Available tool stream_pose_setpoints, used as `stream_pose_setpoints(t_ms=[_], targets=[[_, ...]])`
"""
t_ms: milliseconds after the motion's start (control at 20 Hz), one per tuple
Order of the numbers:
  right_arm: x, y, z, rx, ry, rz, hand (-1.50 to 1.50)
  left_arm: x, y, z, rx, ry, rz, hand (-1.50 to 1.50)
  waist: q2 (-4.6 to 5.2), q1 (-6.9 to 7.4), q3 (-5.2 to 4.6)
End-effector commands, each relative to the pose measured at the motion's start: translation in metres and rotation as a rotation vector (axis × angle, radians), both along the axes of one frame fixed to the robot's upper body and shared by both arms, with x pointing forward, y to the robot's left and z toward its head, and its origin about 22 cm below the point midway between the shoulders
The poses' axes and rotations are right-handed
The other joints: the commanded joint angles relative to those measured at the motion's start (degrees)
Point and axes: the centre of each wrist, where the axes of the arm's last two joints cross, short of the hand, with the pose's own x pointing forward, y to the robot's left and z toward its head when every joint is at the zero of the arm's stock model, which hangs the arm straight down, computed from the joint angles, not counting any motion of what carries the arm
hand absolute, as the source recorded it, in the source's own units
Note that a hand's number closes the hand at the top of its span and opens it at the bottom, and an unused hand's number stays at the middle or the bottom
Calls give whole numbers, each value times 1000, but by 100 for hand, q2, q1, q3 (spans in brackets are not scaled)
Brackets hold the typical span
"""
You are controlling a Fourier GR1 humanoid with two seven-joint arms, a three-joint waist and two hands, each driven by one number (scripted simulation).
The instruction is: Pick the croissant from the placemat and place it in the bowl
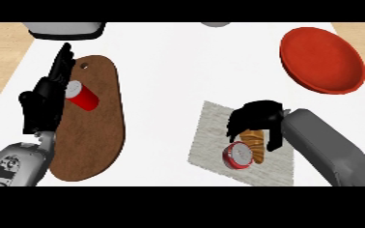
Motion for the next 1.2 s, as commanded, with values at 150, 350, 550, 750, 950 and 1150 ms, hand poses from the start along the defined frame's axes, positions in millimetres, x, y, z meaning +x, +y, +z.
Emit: stream_pose_setpoints(t_ms=[150, 350, 550, 750, 950, 1150], targets=[[-3, -11, -14, 62, 7, 98, 150, 12, 5, 0, -3, 4, 4, 0, 21, -46, 10], [0, 11, -16, 108, 48, 68, 150, -4, -14, -5, -4, 3, 4, 0, 12, -12, 11], [10, 38, -15, 82, 37, -314, 150, 6, -6, 3, -19, -12, 18, 0, 19, -38, 6], [12, 19, -28, 56, 57, -831, 150, 0, 4, -2, 3, 9, 32, 0, -33, -235, -13], [27, 93, -5, 111, -1, -1097, 150, -1, 4, -4, 5, 9, 12, 0, -70, -67, -20], [42, 146, 42, 268, -69, -1339, 150, 2, -2, -5, -9, 13, -8, 0, -31, 81, -5]])
